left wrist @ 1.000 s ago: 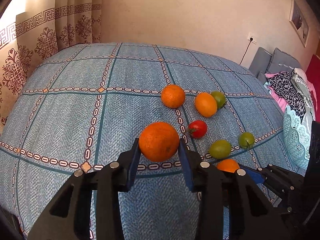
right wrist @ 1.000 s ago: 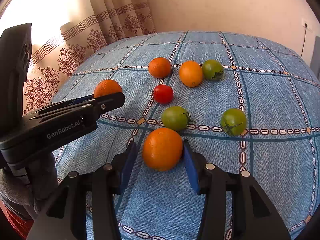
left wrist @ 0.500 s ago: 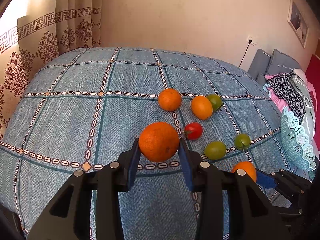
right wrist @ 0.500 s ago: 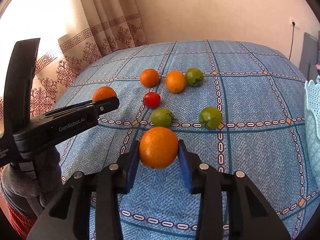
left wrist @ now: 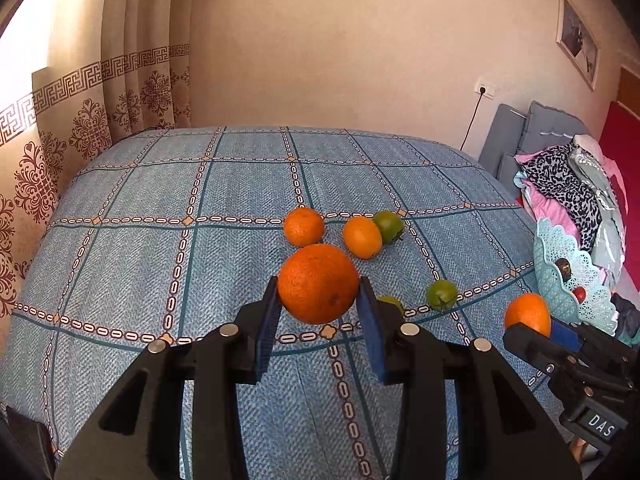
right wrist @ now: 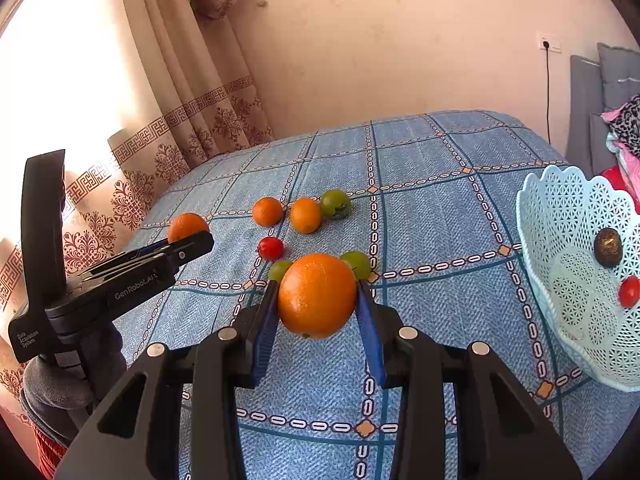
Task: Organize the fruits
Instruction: 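Carry both oranges to the basket and open the right gripper inside it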
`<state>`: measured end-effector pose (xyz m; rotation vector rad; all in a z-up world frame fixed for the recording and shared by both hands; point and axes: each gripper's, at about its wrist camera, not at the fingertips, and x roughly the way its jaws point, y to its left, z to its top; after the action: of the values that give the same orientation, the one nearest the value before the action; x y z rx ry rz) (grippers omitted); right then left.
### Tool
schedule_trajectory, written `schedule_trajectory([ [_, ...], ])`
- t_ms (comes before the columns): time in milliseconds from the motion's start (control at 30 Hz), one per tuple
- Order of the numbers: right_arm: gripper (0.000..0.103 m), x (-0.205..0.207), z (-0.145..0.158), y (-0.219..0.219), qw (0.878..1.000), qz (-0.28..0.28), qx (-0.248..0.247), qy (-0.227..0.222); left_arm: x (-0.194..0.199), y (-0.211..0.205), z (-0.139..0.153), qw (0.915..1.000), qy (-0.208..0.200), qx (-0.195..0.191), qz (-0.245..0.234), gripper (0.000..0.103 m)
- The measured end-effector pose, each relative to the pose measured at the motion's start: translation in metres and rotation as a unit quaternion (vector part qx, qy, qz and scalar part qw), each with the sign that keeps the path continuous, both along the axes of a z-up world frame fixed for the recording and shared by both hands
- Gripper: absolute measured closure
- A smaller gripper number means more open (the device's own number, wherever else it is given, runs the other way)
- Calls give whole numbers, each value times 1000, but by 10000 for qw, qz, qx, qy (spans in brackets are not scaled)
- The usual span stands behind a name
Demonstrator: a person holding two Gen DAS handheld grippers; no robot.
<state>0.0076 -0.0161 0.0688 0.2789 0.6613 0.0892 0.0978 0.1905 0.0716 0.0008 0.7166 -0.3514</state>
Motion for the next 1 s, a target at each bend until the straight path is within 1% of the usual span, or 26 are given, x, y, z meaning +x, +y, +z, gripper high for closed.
schedule_trajectory([
  [267,65,-16,15,-35,9987,-427,153,-247,-20,-19,24,9996,-229,26,-161,64],
  [567,65,-39,23,-84,9928,-1098,200,-434,-38,-53,47,9978,-440,93,-496,64],
  [800,65,-63,22,-119,9847,-1668,75,-491,-53,-91,54,9946,-487,110,-913,64],
  [1000,65,-75,11,-145,9781,-2050,46,-361,-66,-124,55,9901,-499,176,-1297,64],
])
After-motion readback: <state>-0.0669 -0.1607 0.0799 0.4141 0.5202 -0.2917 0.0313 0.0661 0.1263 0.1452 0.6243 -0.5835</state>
